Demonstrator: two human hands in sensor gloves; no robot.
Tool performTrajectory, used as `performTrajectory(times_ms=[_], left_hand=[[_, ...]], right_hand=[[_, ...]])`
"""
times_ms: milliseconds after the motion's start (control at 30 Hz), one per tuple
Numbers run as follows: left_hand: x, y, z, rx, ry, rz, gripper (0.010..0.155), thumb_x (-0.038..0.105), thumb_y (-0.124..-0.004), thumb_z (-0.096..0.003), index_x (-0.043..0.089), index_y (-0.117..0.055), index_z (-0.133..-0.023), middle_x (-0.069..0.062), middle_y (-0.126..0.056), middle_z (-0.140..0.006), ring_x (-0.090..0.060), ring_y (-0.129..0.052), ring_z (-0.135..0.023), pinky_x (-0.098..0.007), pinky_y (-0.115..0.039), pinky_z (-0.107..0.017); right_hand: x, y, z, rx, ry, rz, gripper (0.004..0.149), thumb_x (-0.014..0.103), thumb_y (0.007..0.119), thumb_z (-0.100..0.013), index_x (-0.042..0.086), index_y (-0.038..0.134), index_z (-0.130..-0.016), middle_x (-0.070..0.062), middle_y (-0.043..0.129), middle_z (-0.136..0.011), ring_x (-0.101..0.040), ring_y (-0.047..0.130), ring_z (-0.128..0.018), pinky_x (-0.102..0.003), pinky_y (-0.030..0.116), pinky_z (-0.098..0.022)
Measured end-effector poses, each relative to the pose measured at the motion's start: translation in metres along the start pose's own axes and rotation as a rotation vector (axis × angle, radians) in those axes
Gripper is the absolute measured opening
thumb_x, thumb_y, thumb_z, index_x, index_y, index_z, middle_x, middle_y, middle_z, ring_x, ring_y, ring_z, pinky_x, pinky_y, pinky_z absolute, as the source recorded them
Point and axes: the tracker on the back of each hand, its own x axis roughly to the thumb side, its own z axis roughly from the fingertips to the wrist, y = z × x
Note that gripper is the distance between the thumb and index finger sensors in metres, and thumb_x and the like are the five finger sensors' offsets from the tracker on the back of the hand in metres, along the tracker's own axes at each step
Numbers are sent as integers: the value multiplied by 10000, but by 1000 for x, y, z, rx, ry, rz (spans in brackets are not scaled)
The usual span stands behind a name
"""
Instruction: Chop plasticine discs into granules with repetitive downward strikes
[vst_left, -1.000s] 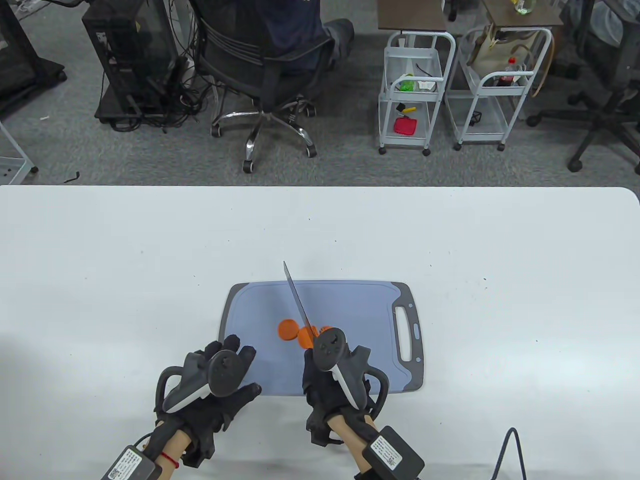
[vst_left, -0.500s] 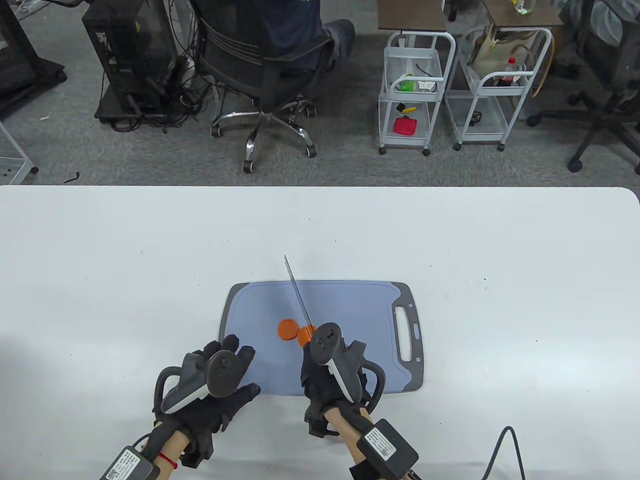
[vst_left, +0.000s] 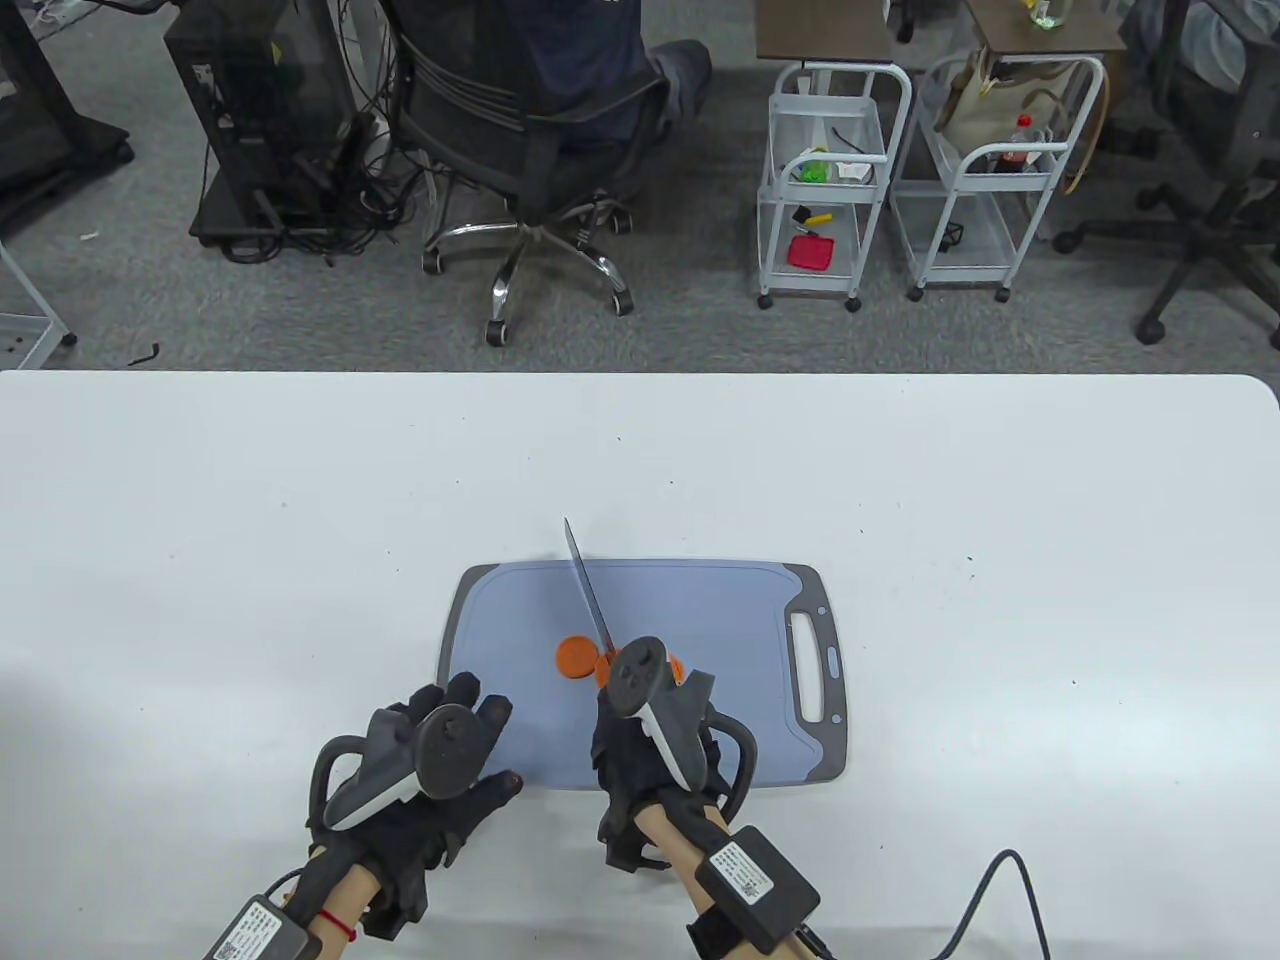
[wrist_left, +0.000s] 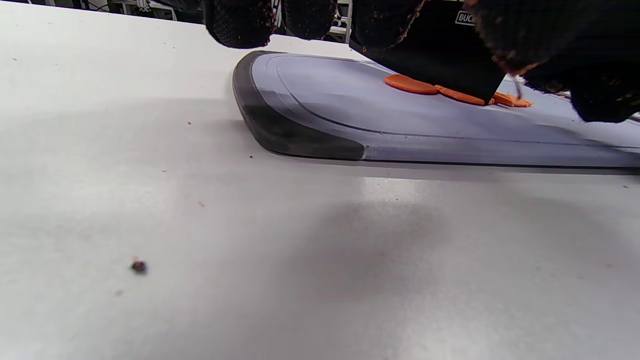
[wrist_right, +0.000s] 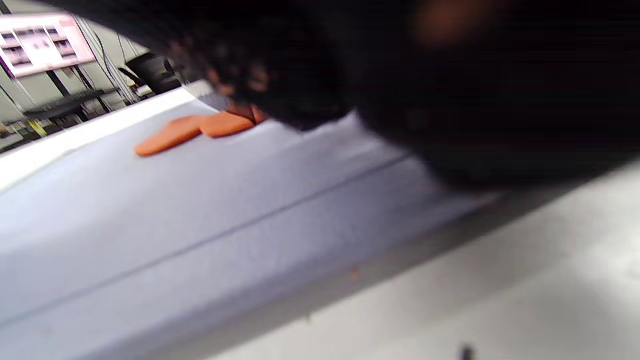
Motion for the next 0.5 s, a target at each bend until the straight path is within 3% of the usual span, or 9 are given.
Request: performTrajectory(times_ms=[100,400,500], left_hand=[[-1,1,-1,3,5,5,791,668,-608,-420,334,-505,-1129,-99,-405,-1271,-482,-543,-1117,-651,-444,-771],[1,-1,-2,-14,4,-4,792,669,-607,-420,334,-505,-1130,-98,-407,-1271,-481,-543,-1118,-651,-444,-771],[1,0,-2,-17,7,-6,792,669,-607,-419,335,-505,-1129,-97,-405,-1272,-481,-543,-1117,-652,-444,-771]], right_hand=[[-4,-10,9,-60,-22,-29,476,494,771,-497,86,829,-734,8,999,-355,-214,1043,99,-433,871,33],[5,-1,14,49,16,100,478,489,749,-508,72,804,-736,7,988,-359,-214,1048,98,-441,872,36],[11,4,8,24,36,101,481,492,747,-501,70,798,-726,12,987,-353,-218,1057,100,-447,878,36]])
